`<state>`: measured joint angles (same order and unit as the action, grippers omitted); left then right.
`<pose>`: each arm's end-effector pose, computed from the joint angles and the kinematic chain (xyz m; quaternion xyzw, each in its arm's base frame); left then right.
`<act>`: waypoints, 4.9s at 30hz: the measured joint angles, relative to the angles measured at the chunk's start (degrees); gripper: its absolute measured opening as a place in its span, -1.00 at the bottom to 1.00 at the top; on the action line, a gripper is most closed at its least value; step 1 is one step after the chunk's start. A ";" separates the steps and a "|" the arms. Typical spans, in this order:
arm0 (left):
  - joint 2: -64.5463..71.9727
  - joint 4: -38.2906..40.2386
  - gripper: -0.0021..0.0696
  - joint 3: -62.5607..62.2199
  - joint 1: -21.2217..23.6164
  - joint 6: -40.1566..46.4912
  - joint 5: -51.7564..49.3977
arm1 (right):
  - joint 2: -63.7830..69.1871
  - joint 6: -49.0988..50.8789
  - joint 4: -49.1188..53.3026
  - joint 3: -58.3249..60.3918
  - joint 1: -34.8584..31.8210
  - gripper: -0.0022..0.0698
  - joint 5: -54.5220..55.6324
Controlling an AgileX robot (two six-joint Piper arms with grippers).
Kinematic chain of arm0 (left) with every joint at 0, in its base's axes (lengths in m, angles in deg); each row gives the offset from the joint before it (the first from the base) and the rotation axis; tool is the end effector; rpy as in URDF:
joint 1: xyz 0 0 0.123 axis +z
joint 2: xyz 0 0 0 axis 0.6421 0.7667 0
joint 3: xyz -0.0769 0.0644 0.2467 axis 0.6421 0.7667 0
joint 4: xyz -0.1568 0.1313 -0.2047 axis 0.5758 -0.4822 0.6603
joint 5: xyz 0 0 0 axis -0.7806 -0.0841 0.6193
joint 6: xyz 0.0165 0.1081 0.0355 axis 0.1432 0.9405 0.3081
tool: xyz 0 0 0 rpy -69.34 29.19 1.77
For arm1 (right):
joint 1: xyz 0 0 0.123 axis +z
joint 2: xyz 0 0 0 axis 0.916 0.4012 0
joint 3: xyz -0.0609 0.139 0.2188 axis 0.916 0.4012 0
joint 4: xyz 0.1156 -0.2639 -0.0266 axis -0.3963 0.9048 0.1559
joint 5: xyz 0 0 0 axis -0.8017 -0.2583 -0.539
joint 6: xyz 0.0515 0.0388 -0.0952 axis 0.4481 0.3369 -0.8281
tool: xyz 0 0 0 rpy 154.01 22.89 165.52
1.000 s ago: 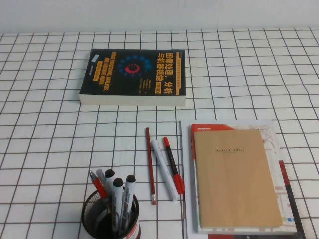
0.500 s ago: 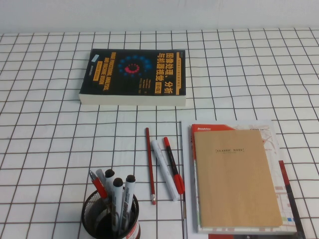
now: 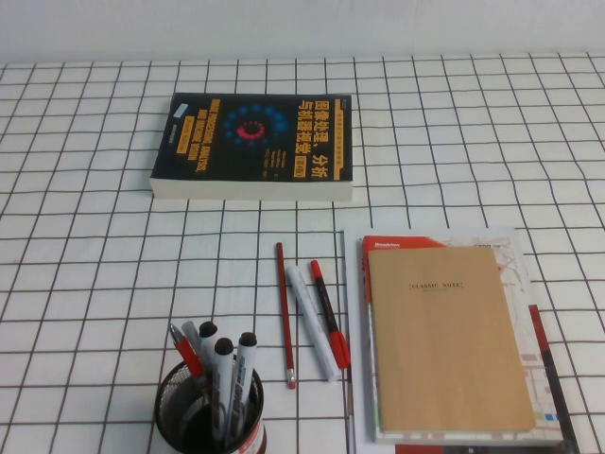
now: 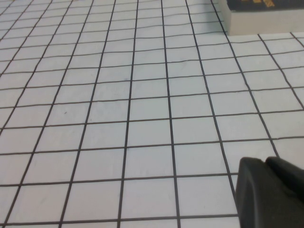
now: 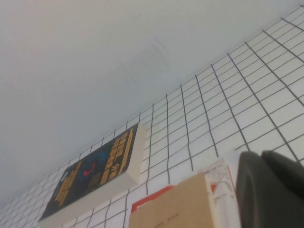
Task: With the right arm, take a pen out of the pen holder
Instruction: 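Take a marker out of the pen holder and lay it on the table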
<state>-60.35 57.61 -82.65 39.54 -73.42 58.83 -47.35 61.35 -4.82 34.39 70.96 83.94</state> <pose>0.1323 -0.0025 0.1642 0.0410 0.8038 0.0180 0.5933 0.1367 0.0184 0.1968 0.1899 0.6857 0.2829 0.6432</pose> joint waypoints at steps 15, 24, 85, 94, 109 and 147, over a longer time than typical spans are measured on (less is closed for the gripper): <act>0.00 0.00 -0.95 0.00 0.00 0.00 0.00 | 5.70 0.00 0.13 -10.13 0.00 -0.98 -16.67; 0.00 0.00 -0.95 0.00 0.00 0.00 0.00 | 25.96 -3.95 6.59 -24.26 0.00 -0.98 -31.39; 0.00 0.00 -0.95 0.00 0.00 0.00 0.00 | 81.67 -8.98 -5.73 -35.69 67.60 0.00 37.64; 0.00 0.00 -0.95 0.00 0.00 0.00 0.00 | 86.10 -6.45 -5.73 -35.57 69.23 0.00 43.73; 0.00 0.00 -0.95 0.00 0.00 0.00 0.00 | 91.07 -5.85 -5.43 -39.39 69.23 0.00 43.74; 0.00 0.00 -0.95 0.00 0.00 0.00 0.00 | 98.26 -7.26 -8.78 -44.02 68.53 0.00 48.35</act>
<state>-60.35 57.61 -82.65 39.54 -73.42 58.83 50.91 54.09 -13.60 -9.63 139.49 132.28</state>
